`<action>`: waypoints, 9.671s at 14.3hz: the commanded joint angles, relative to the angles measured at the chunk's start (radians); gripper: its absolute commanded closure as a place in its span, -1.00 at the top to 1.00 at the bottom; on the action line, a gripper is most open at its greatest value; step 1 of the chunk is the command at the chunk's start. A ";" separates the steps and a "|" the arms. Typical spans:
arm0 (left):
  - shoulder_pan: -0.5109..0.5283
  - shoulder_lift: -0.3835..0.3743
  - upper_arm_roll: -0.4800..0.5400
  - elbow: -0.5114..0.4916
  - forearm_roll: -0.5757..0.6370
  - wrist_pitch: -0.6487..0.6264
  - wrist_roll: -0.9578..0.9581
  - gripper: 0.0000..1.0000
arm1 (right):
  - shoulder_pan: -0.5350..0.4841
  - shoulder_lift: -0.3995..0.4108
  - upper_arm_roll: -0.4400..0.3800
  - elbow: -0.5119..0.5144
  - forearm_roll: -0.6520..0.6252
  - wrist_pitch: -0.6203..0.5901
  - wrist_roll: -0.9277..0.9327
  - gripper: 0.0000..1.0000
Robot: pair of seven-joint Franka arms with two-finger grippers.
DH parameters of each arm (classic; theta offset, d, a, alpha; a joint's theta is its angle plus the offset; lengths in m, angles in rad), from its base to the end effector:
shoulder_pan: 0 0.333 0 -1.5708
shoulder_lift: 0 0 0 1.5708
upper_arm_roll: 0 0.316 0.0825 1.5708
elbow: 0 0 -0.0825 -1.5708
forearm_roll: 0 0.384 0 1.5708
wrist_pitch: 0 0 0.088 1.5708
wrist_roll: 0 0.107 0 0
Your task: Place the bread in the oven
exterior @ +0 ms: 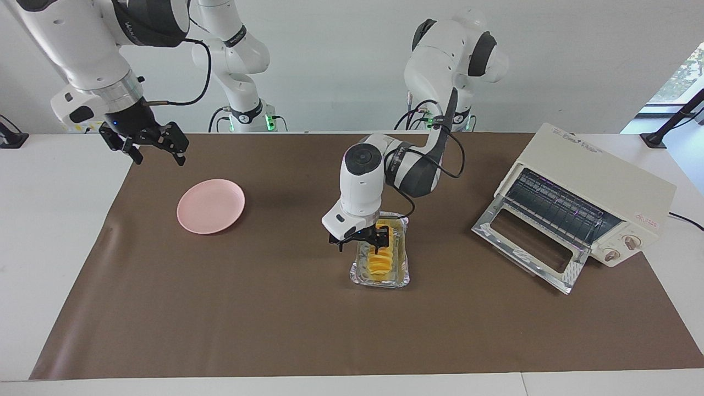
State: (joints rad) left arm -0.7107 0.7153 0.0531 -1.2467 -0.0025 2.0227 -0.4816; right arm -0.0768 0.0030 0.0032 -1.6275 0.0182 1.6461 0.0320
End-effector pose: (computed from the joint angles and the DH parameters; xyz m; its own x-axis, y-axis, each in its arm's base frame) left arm 0.5874 -0.4668 0.3463 0.9798 -0.1875 0.0694 -0.1879 -0.9822 -0.0004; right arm 0.5600 -0.0395 0.6026 0.9942 -0.1068 0.0150 -0.1065 -0.9941 -0.0187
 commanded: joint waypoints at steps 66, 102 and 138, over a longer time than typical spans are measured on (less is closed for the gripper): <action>0.321 -0.361 0.390 -0.419 -0.087 -0.179 -0.258 -1.00 | -0.026 -0.070 0.018 -0.089 -0.050 -0.048 -0.081 1.00; 0.278 -0.450 0.412 -0.537 0.022 -0.203 -0.359 0.44 | -0.026 -0.070 0.018 -0.089 -0.050 -0.048 -0.081 1.00; 0.485 -0.706 0.198 -0.366 0.061 -0.549 0.486 1.00 | -0.026 -0.072 0.020 -0.089 -0.050 -0.048 -0.080 1.00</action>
State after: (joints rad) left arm -0.3337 0.0308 0.3691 -1.5850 0.0538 1.4753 -0.0530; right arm -0.0917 -0.0442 0.0135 -1.6946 -0.0293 1.6072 -0.0281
